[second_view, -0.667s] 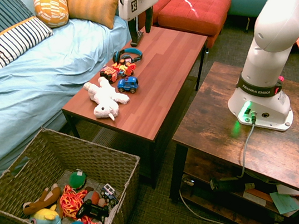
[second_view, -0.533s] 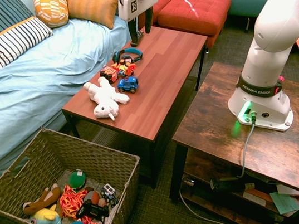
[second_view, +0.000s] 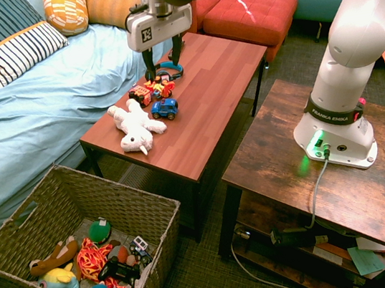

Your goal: Put the stuffed toy in the basket

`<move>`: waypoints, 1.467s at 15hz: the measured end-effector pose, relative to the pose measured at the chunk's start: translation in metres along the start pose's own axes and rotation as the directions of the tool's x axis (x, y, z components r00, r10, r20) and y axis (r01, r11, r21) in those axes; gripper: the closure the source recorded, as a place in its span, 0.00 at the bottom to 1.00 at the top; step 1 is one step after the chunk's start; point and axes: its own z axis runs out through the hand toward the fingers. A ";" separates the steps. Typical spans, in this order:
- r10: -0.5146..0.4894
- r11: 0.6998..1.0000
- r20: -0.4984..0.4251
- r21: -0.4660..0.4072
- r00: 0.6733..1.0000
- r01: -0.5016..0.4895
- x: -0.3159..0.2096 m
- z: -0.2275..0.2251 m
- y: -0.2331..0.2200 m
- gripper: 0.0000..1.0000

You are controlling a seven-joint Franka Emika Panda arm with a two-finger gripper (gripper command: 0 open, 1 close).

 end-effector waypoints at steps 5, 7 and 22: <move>0.109 0.994 -0.002 -0.022 0.994 -0.109 -0.010 0.070 -0.050 0.00; 0.129 0.991 -0.003 -0.044 0.992 -0.129 -0.015 0.094 -0.057 0.00; 0.131 0.986 -0.002 -0.100 0.991 -0.131 -0.023 0.200 -0.089 1.00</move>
